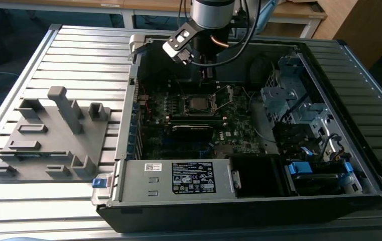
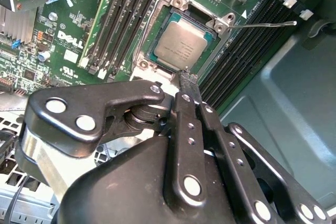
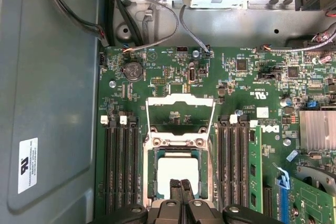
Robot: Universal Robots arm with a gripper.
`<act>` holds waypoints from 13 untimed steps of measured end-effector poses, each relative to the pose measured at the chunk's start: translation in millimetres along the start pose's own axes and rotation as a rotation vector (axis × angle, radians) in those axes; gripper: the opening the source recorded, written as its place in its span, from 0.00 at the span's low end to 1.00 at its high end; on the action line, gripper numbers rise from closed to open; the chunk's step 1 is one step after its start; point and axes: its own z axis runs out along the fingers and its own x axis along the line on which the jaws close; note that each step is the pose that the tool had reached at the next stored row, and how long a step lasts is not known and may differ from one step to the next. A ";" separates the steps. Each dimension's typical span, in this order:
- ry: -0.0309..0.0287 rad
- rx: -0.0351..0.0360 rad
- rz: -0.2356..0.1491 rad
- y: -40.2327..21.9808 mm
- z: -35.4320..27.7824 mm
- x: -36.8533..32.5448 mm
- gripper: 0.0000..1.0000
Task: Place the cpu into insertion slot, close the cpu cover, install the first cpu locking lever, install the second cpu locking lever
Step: 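Close the cpu cover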
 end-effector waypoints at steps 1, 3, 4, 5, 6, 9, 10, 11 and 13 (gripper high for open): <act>0.0000 0.0000 0.000 1.1 0.1 0.0 0.11; 0.0000 0.0000 0.000 2.2 0.1 0.1 0.11; 0.0000 0.0000 0.000 2.2 0.2 0.1 0.11; 0.0001 0.0000 0.000 2.4 0.2 0.1 0.11; 0.0000 0.0000 0.000 2.7 0.2 0.1 0.11; 0.0001 0.0000 0.000 3.5 0.3 0.1 0.11; 0.0001 0.0000 0.000 3.8 0.4 0.1 0.11; 0.0000 0.0000 0.000 4.0 0.4 0.1 0.11; 0.0001 0.0000 0.000 9.1 0.8 0.1 0.11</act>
